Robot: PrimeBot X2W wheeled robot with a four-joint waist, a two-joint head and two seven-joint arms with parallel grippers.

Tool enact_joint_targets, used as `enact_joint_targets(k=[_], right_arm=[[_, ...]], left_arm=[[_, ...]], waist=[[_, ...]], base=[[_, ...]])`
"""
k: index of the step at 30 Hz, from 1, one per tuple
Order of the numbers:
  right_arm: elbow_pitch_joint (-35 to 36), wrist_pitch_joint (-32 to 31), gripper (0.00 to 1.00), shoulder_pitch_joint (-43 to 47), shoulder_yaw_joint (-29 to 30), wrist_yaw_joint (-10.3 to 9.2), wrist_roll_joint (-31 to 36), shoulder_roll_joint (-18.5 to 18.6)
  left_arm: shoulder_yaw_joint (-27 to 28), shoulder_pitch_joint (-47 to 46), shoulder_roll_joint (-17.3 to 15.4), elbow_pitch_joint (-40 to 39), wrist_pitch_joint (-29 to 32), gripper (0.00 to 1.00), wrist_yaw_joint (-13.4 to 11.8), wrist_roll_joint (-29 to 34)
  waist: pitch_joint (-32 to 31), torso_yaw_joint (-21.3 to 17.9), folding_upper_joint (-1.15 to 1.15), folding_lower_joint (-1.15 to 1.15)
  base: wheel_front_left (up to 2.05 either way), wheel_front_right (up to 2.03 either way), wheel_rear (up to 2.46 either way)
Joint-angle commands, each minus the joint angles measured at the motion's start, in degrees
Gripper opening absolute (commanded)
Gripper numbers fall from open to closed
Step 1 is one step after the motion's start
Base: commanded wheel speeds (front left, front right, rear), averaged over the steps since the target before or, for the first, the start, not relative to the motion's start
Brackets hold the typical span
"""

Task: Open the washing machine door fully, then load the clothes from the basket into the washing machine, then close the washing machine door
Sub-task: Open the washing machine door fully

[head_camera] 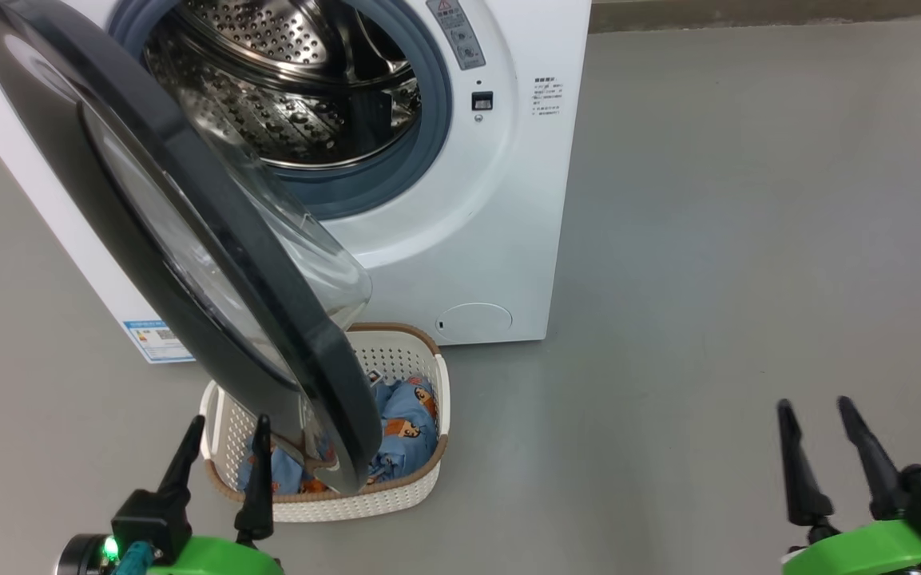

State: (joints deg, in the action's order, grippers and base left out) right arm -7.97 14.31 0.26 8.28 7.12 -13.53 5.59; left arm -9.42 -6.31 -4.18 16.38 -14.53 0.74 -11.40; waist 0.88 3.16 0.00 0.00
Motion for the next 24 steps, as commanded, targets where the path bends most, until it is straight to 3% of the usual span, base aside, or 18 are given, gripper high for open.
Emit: enact_joint_targets(k=[1,7,24], right_arm=[[2.3,0.5,1.0,0.0,-2.0,0.36,2.3,0.0],[3.6,-0.1,1.0,0.1,-4.0,0.36,5.6,-1.4],[4.2,-1.1,1.0,2.7,-3.9,0.36,7.2,-2.6]], left_arm=[[1.8,-0.7,-1.2,-1.6,-0.5,1.0,-0.2,-0.4],[1.0,-0.8,-0.9,-1.6,-0.5,1.0,0.0,-0.1],[0.6,0.0,-0.6,-1.1,-0.5,1.0,-0.2,-0.2]], waist=[[-0.1,0.0,0.0,0.0],[0.2,0.4,0.0,0.0],[-1.2,0.8,0.0,0.0]], base=[[0.0,0.0,0.0],[0.0,0.0,0.0],[0.0,0.0,0.0]])
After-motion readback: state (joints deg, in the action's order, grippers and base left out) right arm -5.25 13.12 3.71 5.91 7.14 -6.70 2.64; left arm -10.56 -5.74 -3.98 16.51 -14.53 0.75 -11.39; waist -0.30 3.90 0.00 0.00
